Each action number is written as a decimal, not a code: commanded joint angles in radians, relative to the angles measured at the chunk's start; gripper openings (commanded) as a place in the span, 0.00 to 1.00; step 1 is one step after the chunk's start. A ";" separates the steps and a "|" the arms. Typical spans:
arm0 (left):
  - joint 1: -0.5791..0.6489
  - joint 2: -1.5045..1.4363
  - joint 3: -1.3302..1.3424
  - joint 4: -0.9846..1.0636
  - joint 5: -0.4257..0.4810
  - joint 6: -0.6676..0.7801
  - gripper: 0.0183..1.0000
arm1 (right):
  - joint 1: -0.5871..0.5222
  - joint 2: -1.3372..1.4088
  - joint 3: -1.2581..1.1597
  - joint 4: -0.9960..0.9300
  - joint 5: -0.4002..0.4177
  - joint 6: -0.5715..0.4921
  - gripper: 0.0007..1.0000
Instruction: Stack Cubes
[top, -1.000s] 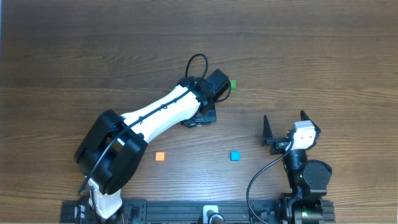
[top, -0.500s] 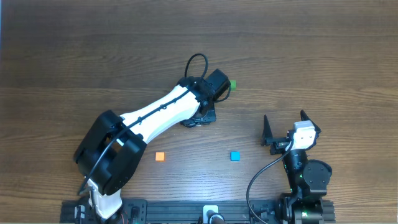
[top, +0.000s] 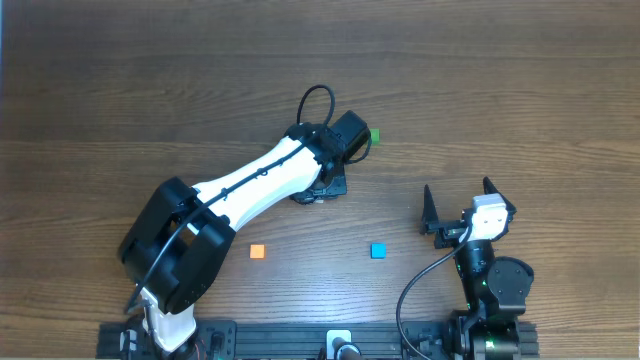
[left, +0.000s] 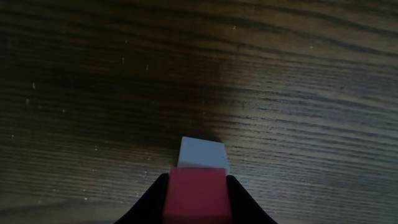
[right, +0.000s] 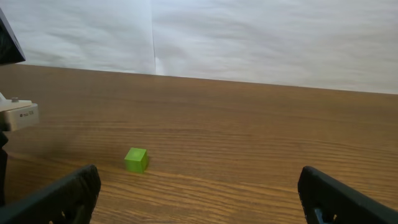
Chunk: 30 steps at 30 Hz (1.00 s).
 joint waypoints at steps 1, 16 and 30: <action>0.005 -0.027 -0.008 0.005 -0.015 -0.004 0.03 | 0.004 -0.007 -0.006 -0.003 -0.004 -0.005 0.99; 0.005 0.004 -0.008 0.011 0.007 -0.004 0.06 | 0.004 -0.007 -0.006 -0.003 -0.004 -0.005 0.99; 0.005 0.008 -0.008 0.019 0.007 -0.004 0.19 | 0.004 -0.007 -0.006 -0.003 -0.004 -0.005 0.99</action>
